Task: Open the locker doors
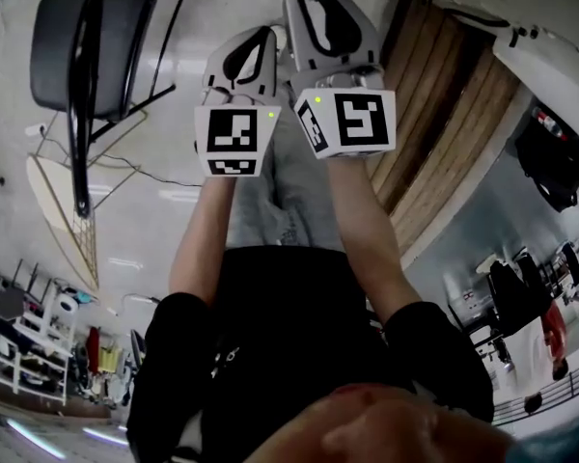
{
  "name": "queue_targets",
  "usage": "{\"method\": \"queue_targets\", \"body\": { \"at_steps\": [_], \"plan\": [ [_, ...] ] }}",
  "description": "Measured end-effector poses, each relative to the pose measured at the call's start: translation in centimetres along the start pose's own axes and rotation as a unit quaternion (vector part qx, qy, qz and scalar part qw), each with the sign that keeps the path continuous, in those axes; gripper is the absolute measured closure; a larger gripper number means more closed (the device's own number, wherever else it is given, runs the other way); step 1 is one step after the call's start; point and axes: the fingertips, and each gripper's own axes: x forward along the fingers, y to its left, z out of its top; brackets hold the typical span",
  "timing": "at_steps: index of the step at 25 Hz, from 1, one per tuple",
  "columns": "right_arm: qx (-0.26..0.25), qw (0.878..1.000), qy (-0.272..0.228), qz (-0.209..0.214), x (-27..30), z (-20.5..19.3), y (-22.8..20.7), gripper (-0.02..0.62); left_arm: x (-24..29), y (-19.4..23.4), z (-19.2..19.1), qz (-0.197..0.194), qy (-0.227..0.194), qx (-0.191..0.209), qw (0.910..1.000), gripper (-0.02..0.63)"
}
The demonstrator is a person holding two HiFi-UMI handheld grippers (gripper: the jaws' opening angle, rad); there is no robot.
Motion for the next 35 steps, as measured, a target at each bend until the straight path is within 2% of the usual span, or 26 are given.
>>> {"method": "queue_targets", "body": {
  "at_steps": [9,14,22,29,32,35],
  "plan": [
    [-0.003,1.0,0.003,-0.025,-4.9,-1.5,-2.2,0.528,-0.3,-3.1,0.4,-0.002,-0.015,0.012,0.9998,0.595],
    [-0.002,0.999,0.005,-0.044,-7.2,-1.9,-3.7,0.534,-0.8,-4.7,-0.1,-0.005,-0.015,0.009,0.9998,0.595],
    [-0.001,0.997,0.022,-0.079,-10.9,-2.3,-7.1,0.54,0.0,-8.9,0.3,-0.039,0.004,0.021,0.999,0.595],
    [-0.077,0.991,0.03,-0.109,-12.6,-2.2,-9.7,0.541,2.3,-12.2,1.5,-0.07,0.009,0.05,0.9962,0.595],
    [-0.089,0.991,0.036,-0.098,-12.7,-2.2,-10.1,0.541,3.1,-13.3,2.2,-0.076,0.004,0.062,0.9951,0.595],
    [-0.08,0.992,0.026,-0.093,-13.9,-1.6,-10.4,0.552,2.5,-15.1,3.2,-0.079,-0.002,0.071,0.9943,0.595]
  ]
}}
